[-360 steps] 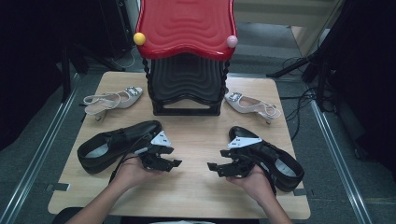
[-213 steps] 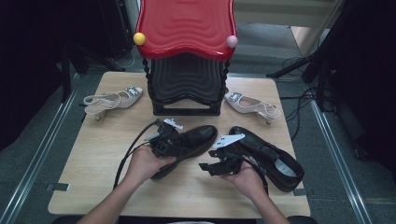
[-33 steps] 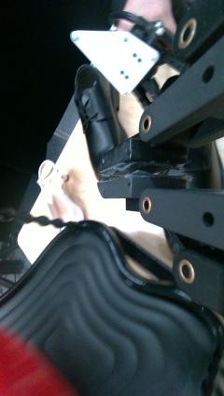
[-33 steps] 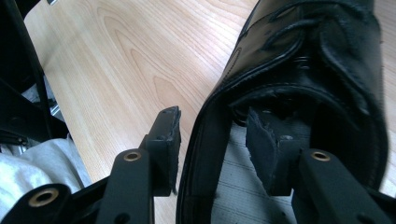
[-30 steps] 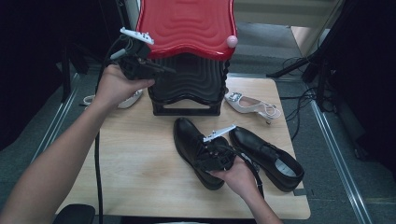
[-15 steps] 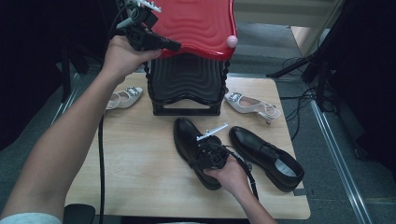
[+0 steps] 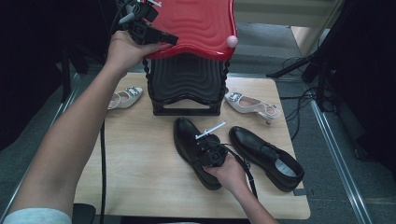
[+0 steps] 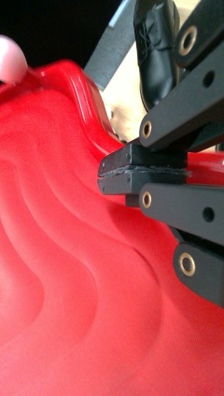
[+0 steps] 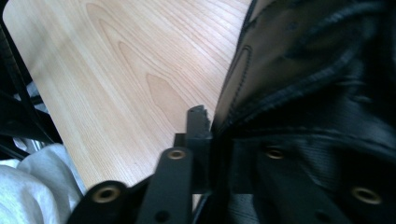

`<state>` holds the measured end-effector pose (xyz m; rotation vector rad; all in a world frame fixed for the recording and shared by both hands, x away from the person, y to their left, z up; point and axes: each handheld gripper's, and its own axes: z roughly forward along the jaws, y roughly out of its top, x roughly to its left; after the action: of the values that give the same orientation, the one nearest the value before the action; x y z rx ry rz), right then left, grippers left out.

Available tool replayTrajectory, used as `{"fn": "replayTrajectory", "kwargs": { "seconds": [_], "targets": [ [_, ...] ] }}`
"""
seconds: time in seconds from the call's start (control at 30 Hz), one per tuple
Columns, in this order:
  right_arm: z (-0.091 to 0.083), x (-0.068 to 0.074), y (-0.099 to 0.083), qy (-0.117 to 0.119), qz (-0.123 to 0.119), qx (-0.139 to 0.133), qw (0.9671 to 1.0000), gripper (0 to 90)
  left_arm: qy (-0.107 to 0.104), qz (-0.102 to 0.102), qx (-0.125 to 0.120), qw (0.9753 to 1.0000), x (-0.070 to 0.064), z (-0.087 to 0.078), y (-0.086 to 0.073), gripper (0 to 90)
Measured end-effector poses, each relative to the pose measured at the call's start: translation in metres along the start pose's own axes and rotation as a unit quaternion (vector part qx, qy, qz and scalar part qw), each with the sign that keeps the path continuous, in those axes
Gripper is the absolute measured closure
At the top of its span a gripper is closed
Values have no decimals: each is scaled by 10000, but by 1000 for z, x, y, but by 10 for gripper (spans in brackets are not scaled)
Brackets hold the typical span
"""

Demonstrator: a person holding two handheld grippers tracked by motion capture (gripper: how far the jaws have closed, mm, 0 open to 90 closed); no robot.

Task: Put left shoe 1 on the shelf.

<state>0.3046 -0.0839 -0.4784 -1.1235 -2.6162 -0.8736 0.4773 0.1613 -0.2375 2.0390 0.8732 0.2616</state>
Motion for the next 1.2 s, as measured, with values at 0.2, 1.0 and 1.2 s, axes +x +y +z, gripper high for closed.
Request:
{"fn": "replayTrajectory", "kwargs": {
  "seconds": [0.2,1.0,1.2],
  "targets": [
    [-5,-4,1,37,-19,-63,10000,869,4,10,-5,10000,0,0,0,900],
    [-87,11,25,206,-251,-785,9964,873,-131,-98,107,9998,-2,-7,-3,900],
    [-104,16,49,158,-363,-956,9946,873,-124,-168,200,9996,-2,-7,-3,900]
  ]
}}
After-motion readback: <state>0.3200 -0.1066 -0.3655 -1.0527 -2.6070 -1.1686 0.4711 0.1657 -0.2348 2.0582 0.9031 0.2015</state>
